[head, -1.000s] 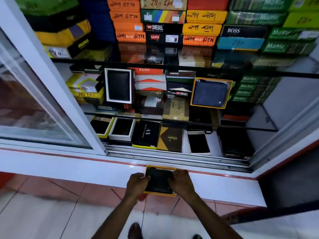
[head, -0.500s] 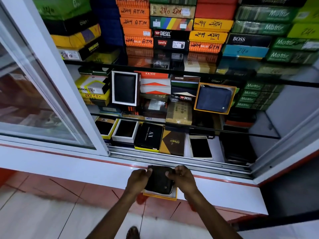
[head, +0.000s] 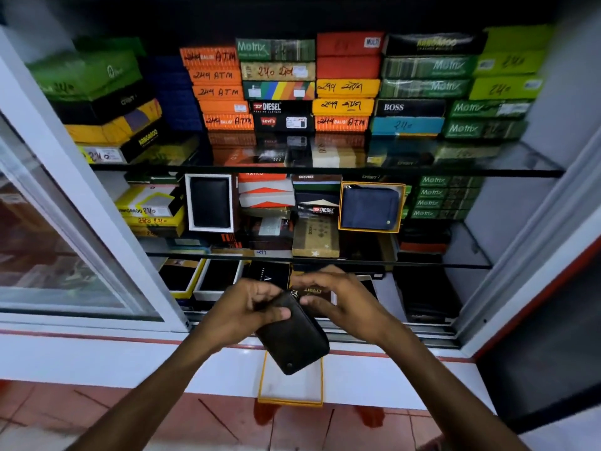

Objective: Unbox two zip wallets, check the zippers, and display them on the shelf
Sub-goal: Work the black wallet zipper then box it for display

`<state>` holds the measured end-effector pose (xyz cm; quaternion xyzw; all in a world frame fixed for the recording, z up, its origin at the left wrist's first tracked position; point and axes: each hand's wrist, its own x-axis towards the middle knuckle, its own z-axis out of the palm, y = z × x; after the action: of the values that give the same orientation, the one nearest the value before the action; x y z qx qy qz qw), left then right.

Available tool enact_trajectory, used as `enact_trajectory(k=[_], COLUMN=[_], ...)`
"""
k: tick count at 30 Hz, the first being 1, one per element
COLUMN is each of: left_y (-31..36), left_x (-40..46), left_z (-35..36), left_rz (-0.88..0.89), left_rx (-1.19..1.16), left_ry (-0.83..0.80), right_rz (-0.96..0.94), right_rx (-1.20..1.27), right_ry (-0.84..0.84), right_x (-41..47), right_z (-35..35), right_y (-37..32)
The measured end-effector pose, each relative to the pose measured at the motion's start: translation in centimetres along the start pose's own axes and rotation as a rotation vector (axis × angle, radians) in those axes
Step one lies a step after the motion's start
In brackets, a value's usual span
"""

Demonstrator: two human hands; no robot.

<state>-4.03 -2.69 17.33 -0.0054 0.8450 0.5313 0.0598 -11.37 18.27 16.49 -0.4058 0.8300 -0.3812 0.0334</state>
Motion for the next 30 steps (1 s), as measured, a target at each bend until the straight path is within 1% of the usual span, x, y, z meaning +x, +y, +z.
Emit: enact_trajectory(k=[4,5,7,10,12,16,20,23,27,30], left_y=[1.4,1.6,1.8,2.2,2.3,1.1,0.7,1.8,3.8,5.3], left_x=[0.2,0.2,0.4,0.5,0.4,0.0,0.7,1.4,2.1,2.5], left_z=[-1.0,-1.2,-1.6,-2.6,-3.8,-5.3,-3.4,-1.7,0.6,2.4], left_rz=[0.043,0.044,0.036,-0.020,-0.059,-0.145,-0.251,-0.321,-0.342,-0.344], left_rx=[0.110,0.125,0.138,0.057,-0.070,-0.431,-0.742,-1.029,-1.294,-1.385], left_ry=[-0.043,-0.059,-0.097,-0.148,-0.134,-0.075,-0.048,0.029,0.099,0.126], right_rz=[-0.059,-0.103,-0.228,-0.334,-0.334,-0.240,-0.123,-0.062,-0.014,-0.038], right_rx=[0.018,-0.037,-0.240,-0.454,-0.477,-0.268,-0.193,-0.156,-0.240,-0.341], right_ry=[0.025,0.028,0.048,0.079,0.132,0.333,0.568,0.739,0.841,0.835], right_x=[0.5,0.6,0.8,0.6,-0.1,-1.5,-1.7,-2.0,-2.4,-2.2], right_z=[-1.5,-1.9,-2.2,-2.8,-3.6,-5.0,-4.3,-3.3,-1.5,0.3], right_y=[-0.7,-0.8,-0.9,-1.1,-1.2,-1.5,-3.2,-4.3,-5.2,-5.4])
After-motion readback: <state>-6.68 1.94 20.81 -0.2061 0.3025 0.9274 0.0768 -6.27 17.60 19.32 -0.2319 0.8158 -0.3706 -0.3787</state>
